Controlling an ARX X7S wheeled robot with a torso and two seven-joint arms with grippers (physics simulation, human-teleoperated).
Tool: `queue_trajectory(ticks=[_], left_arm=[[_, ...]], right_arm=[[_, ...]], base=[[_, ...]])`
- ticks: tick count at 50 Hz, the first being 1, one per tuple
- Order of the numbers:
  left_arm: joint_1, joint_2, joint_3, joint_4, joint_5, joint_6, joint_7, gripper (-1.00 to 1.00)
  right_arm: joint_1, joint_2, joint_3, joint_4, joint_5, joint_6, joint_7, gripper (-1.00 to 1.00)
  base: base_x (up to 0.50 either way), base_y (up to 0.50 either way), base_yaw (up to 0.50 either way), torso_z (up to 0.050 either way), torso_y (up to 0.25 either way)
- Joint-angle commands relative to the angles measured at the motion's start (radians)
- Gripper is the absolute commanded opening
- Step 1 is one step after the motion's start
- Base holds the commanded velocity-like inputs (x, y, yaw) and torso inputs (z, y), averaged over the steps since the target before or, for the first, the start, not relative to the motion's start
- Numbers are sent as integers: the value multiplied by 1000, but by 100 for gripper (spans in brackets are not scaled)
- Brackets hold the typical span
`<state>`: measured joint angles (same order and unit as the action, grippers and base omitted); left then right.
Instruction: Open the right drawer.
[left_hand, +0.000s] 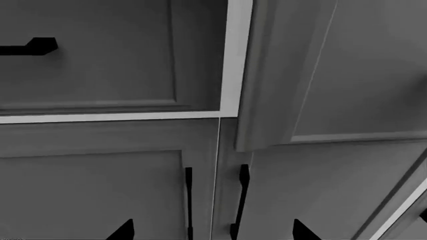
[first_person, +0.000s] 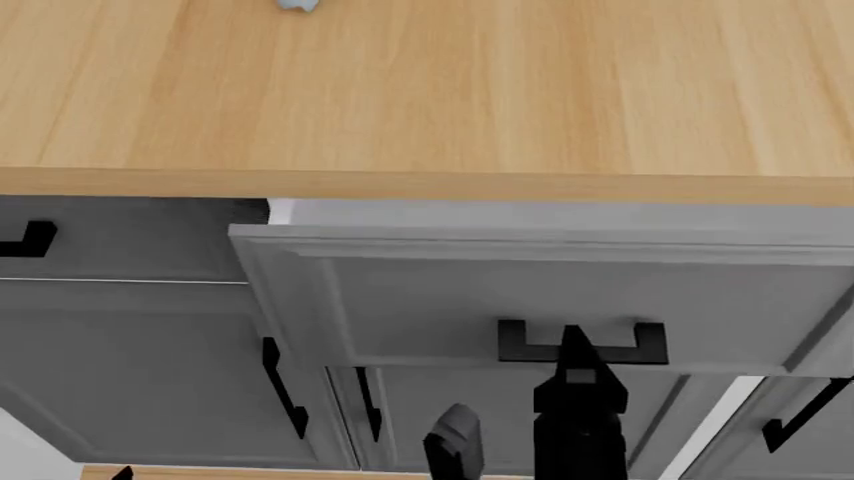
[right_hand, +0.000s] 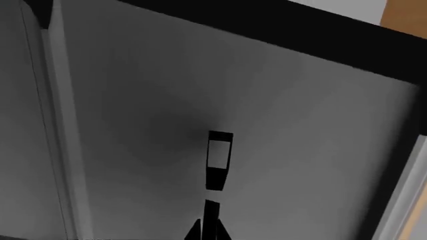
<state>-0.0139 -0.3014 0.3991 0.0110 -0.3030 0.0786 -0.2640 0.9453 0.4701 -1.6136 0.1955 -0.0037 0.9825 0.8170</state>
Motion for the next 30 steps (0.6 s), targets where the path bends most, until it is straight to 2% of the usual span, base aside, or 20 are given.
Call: queue_trajectory(ticks=[1,25,30], left_arm=[[-1,-3,1,5,-5,-4,-5,100],[-1,-6,1,3,-14,2,-11,100],[-1,-7,3,4,-15,3,-12,100]], right_arm=[[4,6,-36,-104,-59,64,-13,-100],[3,-9,-40,-61,-67,21,-17,-100],[3,-7,-40,-63,-69,22,-18,-100]], base=[[0,0,4,0,0],[0,2,3,0,0],[-159,0,0,0,0]])
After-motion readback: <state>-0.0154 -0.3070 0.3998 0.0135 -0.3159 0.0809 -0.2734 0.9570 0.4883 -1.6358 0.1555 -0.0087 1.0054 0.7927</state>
